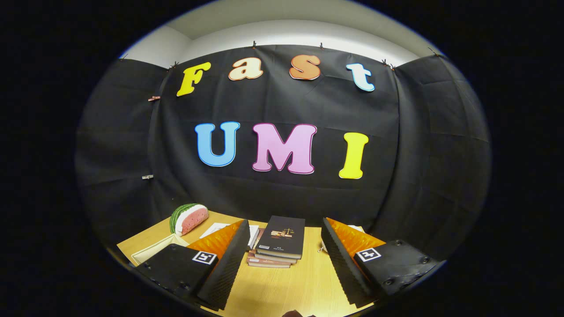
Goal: Open the storage box then place both shoes into the box .Put the left shoe in first, then the right shoe, with the right side of both shoes facing outward in a uniform manner.
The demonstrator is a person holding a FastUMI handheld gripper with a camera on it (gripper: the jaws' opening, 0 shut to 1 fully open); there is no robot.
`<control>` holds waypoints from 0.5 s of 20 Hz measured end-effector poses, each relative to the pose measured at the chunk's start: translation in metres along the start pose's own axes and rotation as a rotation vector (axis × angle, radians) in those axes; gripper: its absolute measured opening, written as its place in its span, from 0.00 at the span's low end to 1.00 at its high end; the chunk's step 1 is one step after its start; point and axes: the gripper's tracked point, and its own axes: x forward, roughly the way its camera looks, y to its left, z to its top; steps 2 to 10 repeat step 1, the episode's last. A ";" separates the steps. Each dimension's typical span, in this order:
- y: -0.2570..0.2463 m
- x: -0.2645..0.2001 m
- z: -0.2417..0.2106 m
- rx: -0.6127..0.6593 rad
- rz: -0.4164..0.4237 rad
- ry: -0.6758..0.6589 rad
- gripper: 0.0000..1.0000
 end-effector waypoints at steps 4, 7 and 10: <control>-0.003 -0.002 -0.004 -0.006 -0.018 0.002 0.98; -0.003 -0.002 -0.004 -0.006 -0.018 0.002 0.98; -0.003 -0.002 -0.004 -0.006 -0.018 0.002 0.98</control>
